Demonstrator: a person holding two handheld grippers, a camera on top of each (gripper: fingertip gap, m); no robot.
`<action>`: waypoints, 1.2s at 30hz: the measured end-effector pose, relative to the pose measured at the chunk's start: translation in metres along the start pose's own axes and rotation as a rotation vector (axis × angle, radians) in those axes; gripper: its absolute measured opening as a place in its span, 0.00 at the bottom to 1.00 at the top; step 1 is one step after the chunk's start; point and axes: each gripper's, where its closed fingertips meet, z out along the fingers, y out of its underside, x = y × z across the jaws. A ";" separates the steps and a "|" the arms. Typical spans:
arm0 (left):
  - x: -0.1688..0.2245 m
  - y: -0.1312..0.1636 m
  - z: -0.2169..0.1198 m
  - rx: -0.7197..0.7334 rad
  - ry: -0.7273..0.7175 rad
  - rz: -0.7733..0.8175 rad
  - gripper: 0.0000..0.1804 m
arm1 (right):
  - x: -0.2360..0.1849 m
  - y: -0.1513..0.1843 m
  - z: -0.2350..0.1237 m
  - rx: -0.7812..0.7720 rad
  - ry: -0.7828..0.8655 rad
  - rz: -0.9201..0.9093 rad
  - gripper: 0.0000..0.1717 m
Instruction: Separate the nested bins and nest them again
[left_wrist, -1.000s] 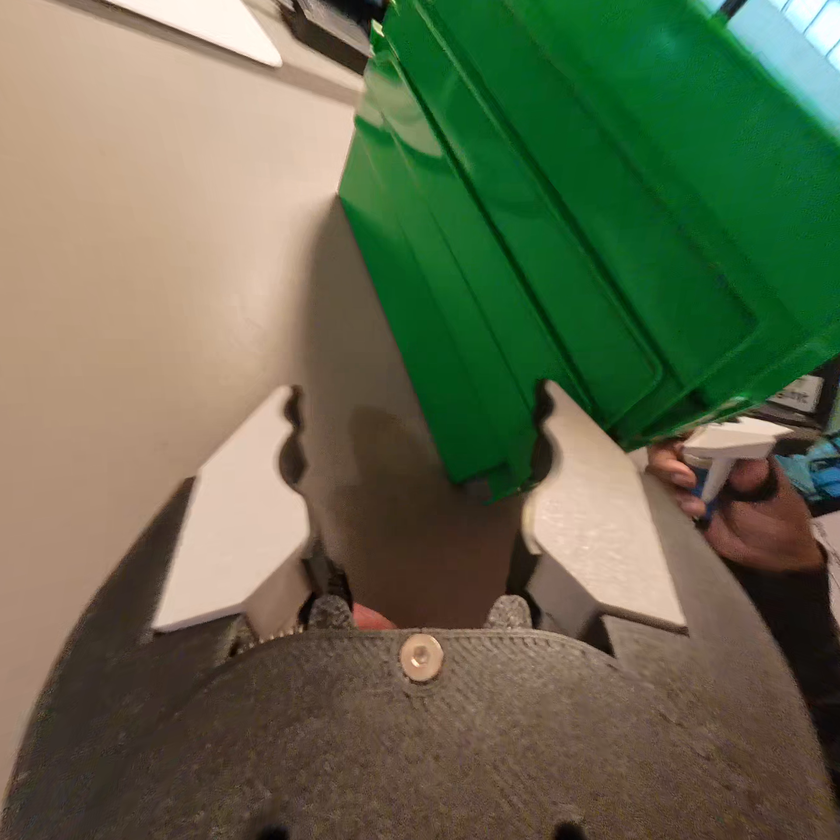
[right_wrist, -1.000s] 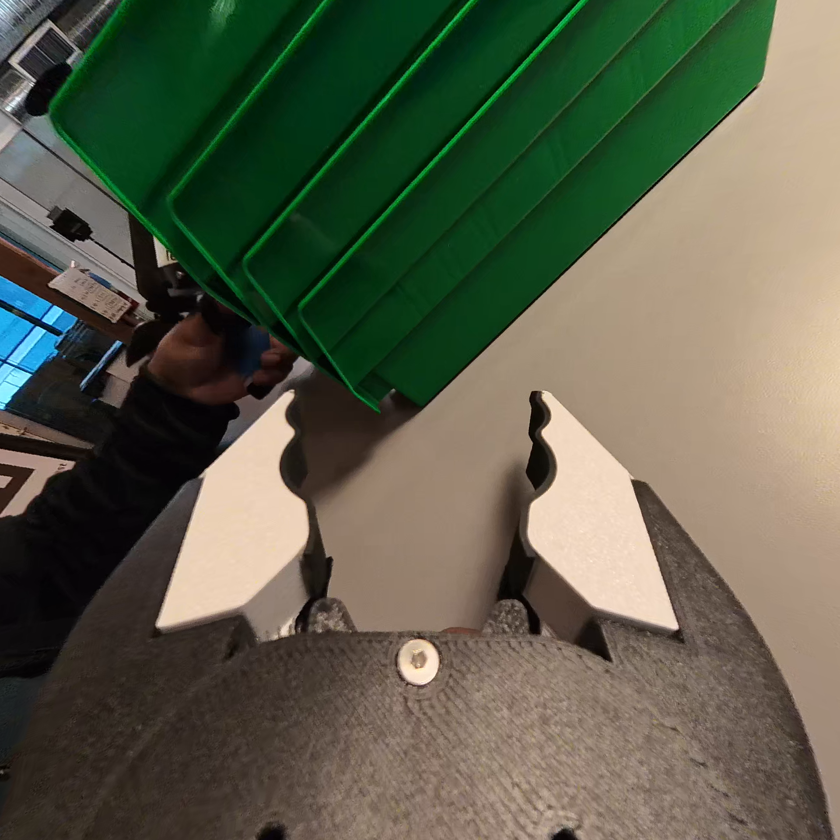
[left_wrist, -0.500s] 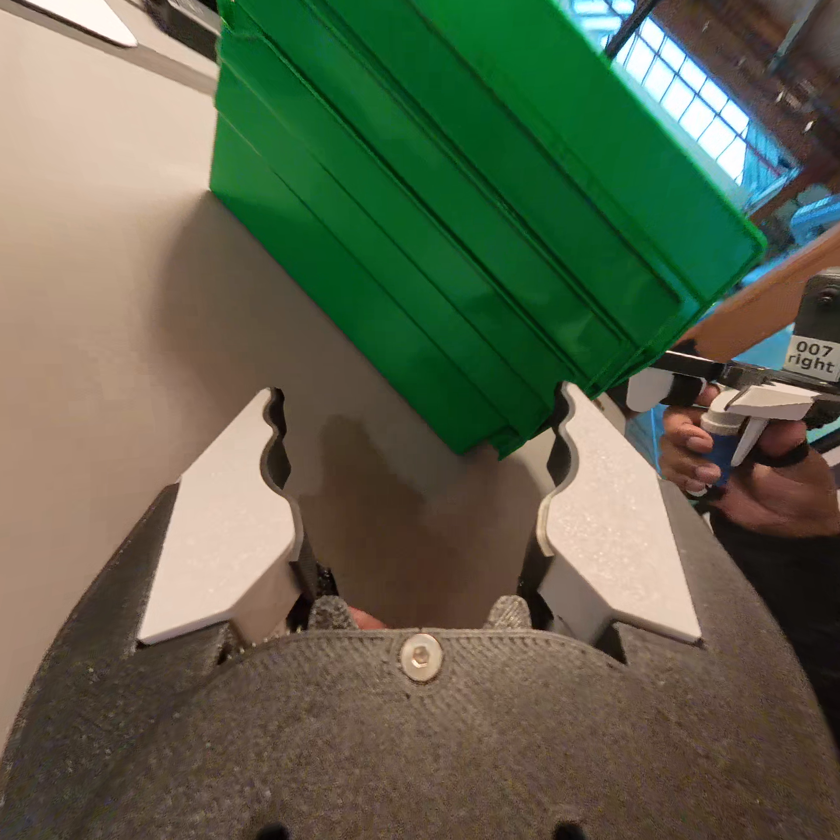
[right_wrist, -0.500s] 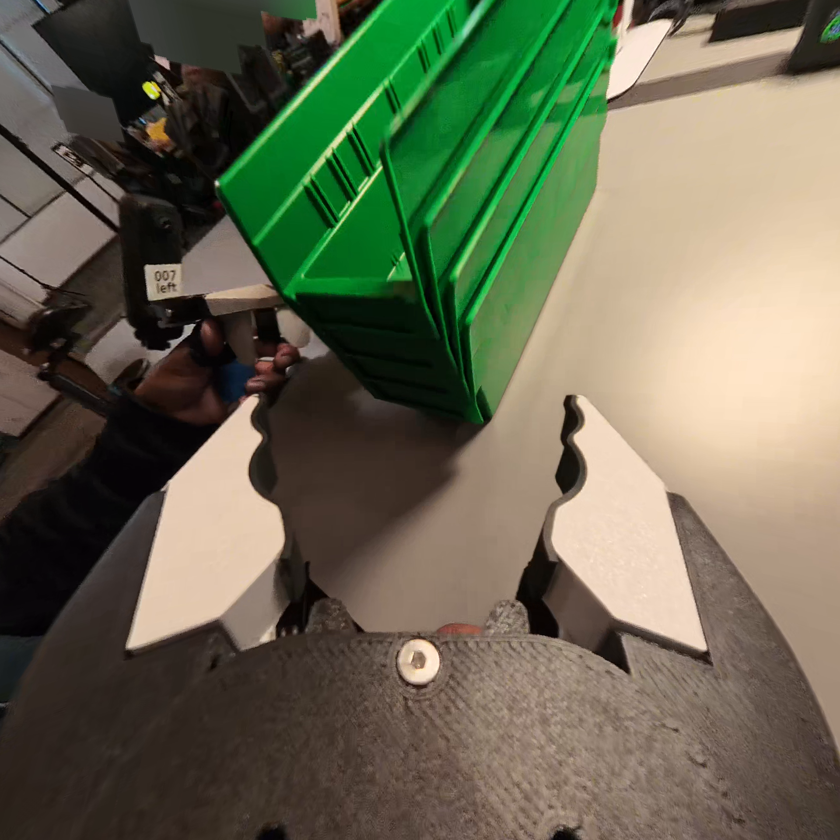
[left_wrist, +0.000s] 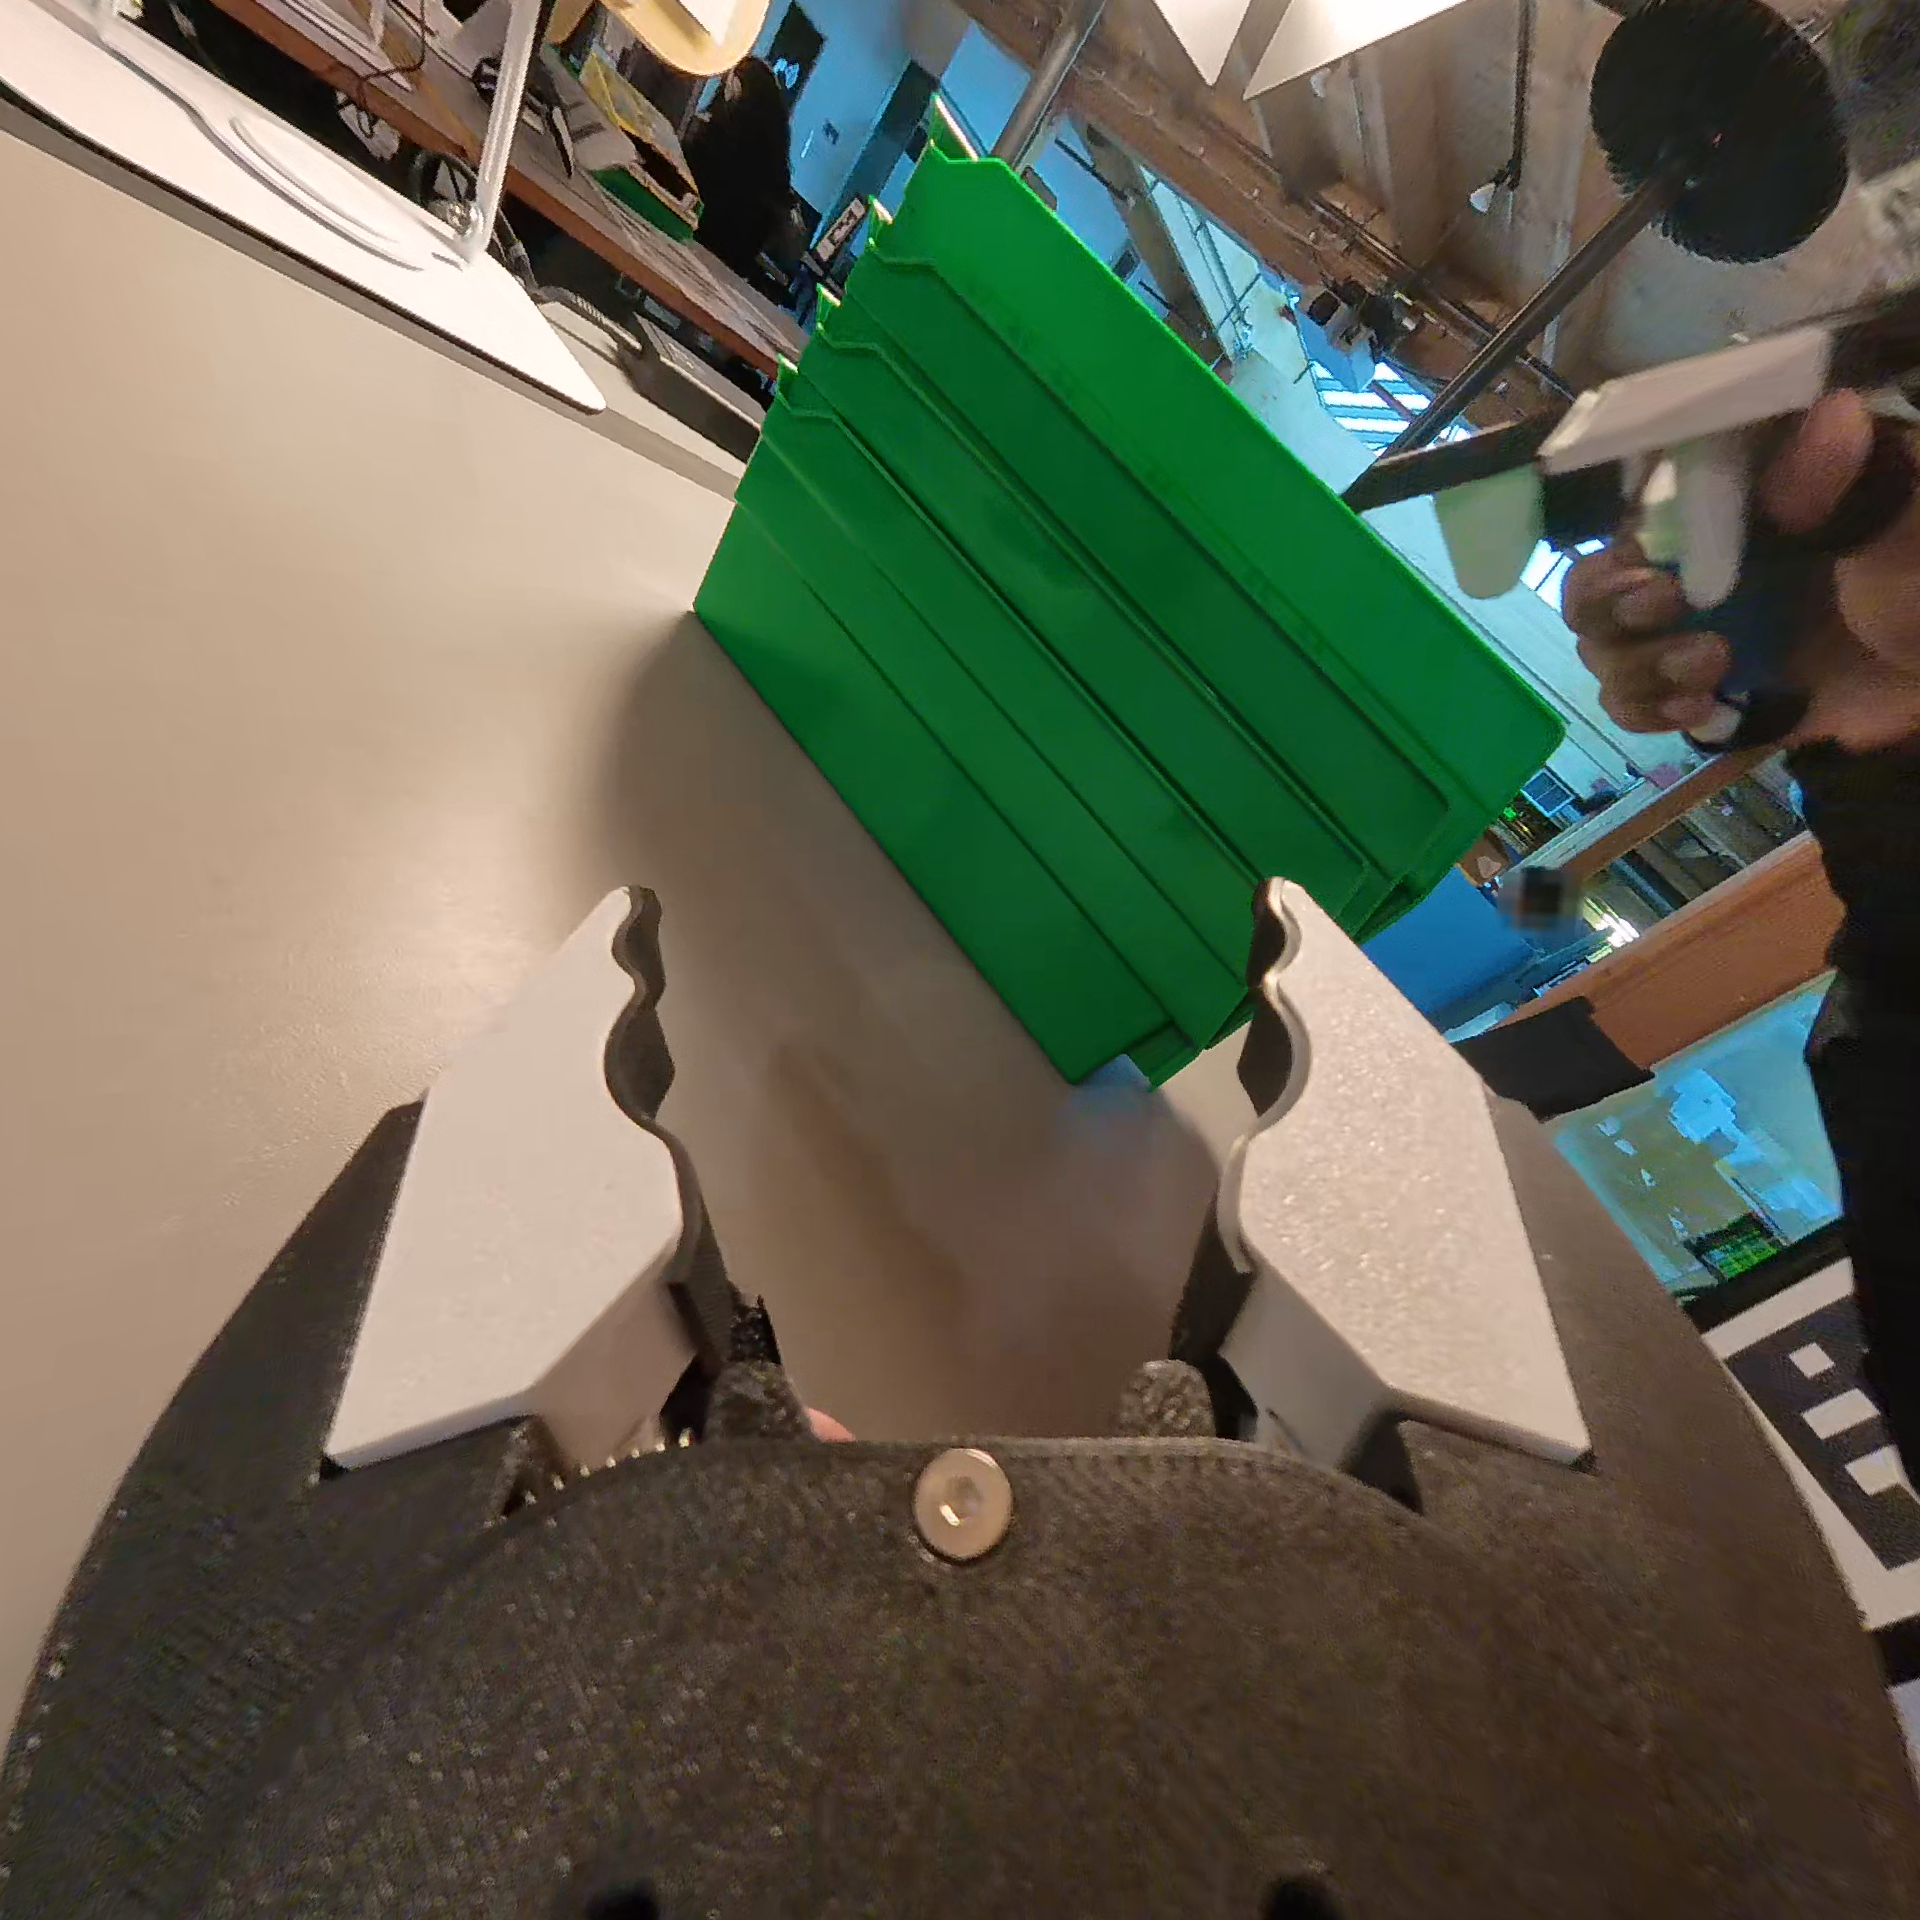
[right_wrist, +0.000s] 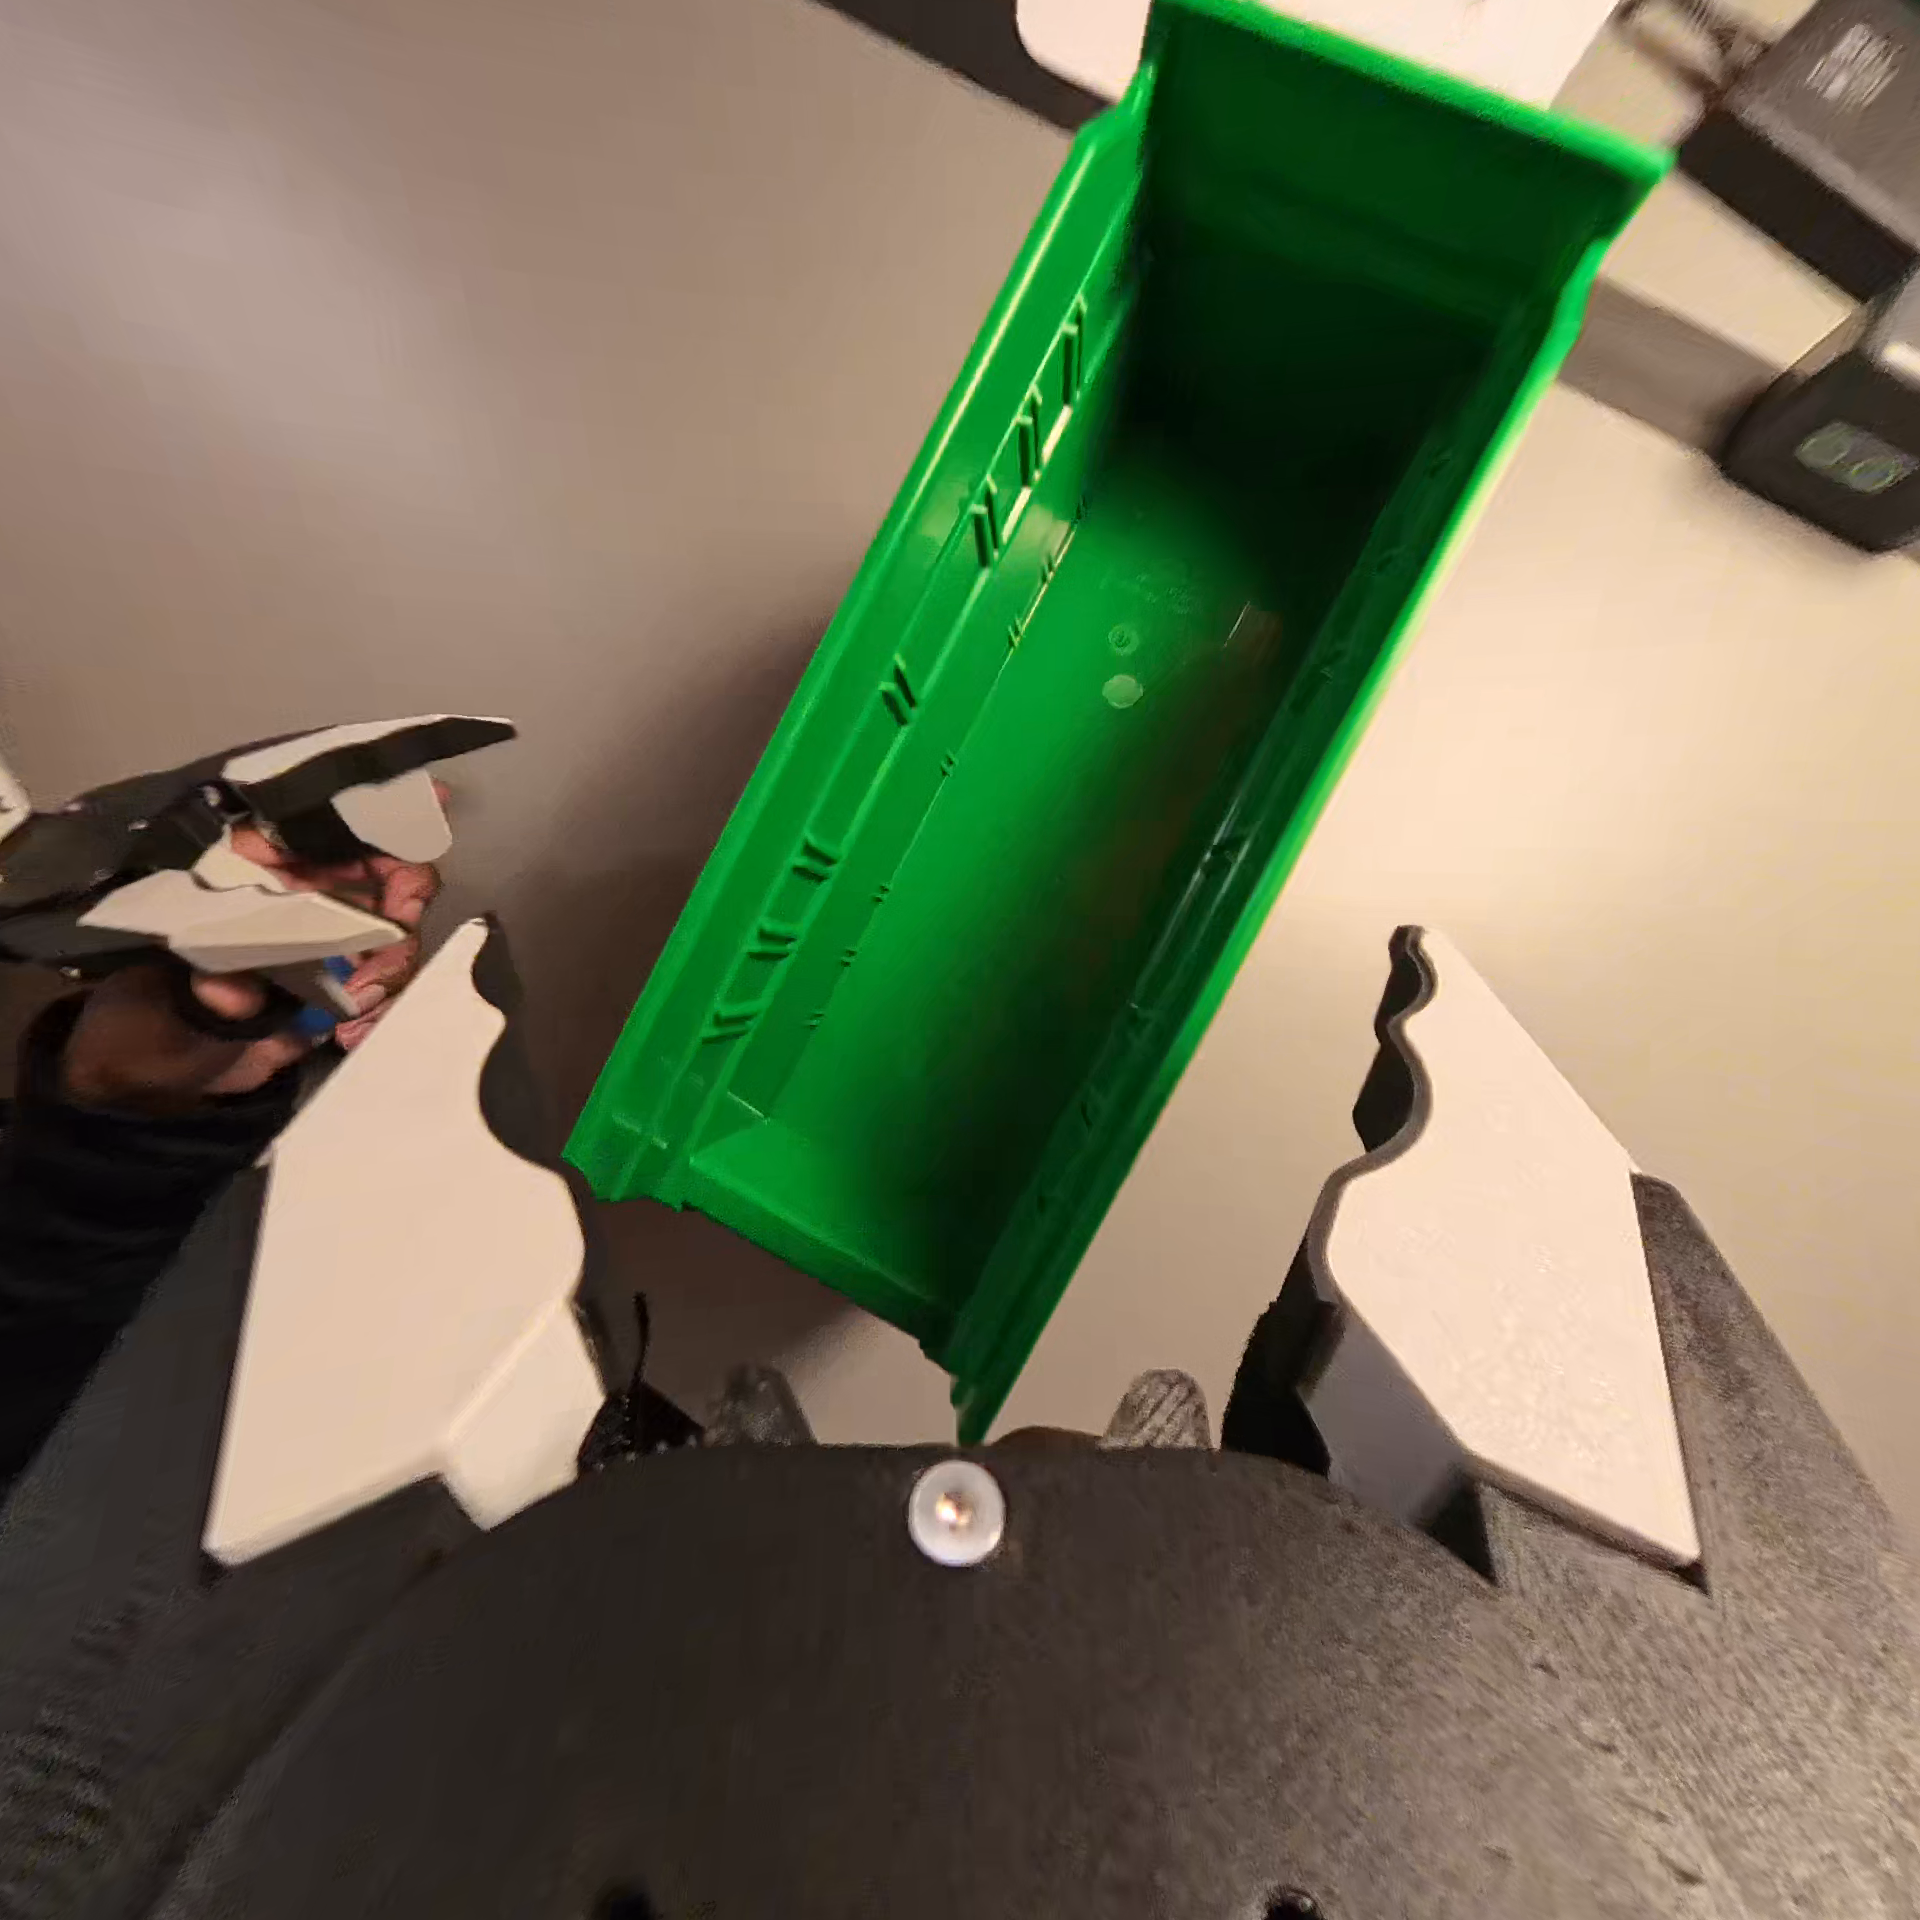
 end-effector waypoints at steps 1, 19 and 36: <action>0.000 -0.001 -0.001 0.007 0.001 0.003 0.62 | 0.000 -0.002 0.009 -0.049 0.004 0.008 0.92; 0.000 -0.003 -0.005 0.026 0.006 -0.014 0.61 | 0.020 0.006 0.055 -0.360 0.120 0.079 0.83; 0.000 -0.003 -0.004 0.025 0.011 -0.019 0.61 | 0.018 0.001 0.053 -0.337 0.088 0.123 0.67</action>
